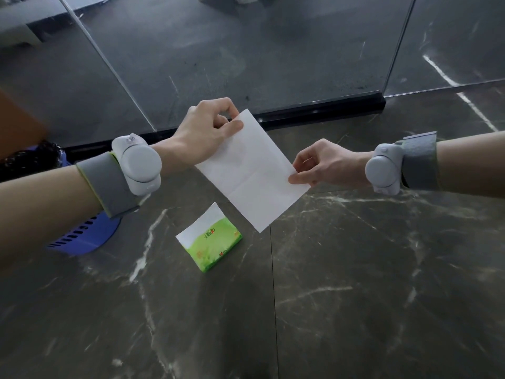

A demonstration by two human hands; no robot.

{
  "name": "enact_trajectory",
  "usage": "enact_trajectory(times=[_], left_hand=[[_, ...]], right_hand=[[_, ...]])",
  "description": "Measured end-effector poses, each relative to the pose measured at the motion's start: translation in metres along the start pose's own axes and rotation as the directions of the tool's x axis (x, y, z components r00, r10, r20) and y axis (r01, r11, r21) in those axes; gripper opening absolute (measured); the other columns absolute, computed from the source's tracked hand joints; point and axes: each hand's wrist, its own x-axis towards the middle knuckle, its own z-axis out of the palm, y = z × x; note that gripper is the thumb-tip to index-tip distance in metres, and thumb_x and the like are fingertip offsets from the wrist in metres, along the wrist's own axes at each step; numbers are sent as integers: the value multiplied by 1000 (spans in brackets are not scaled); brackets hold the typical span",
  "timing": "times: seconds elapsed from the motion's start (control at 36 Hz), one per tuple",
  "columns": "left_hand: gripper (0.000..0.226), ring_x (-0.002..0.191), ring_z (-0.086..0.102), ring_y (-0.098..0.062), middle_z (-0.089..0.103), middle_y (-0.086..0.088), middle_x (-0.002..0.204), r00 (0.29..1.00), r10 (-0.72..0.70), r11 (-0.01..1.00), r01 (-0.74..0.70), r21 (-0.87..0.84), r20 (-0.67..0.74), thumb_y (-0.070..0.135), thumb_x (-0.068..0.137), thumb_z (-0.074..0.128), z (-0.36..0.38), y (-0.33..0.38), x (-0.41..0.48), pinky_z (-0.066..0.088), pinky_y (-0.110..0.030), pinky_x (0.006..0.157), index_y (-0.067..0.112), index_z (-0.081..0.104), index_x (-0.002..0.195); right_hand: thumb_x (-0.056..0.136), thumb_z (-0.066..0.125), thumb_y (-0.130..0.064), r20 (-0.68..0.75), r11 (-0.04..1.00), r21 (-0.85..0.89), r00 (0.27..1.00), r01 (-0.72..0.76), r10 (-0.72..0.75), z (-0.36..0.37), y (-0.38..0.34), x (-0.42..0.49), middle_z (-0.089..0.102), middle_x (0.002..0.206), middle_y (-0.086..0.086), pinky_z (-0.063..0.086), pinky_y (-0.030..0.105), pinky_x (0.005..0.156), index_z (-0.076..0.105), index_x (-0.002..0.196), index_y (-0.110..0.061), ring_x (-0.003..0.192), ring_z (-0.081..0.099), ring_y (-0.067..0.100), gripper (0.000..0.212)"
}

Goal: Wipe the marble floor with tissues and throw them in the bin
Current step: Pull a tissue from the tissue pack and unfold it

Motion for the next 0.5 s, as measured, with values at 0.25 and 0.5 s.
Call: enact_trajectory(times=[0.25, 0.5], left_hand=[[54, 83, 73, -24, 72, -5, 101, 948, 17, 999, -4, -43, 317, 6, 97, 57, -5, -10, -3, 64, -45, 74, 51, 61, 125], [25, 66, 65, -4, 70, 10, 81, 957, -20, 1000, 19, 4, 289, 9, 96, 59, -1, -21, 1, 50, -18, 59, 33, 68, 97]], right_hand=[[83, 85, -27, -22, 1000, -16, 1000, -8, 7, 0, 5, 4, 79, 80, 0, 54, 20, 63, 77, 89, -13, 67, 71, 9, 17], [81, 87, -23, -33, 999, -43, 999, -9, 7, -1, 6, 1, 78, 74, -5, 51, 11, 55, 79, 84, -16, 62, 71, 4, 12]])
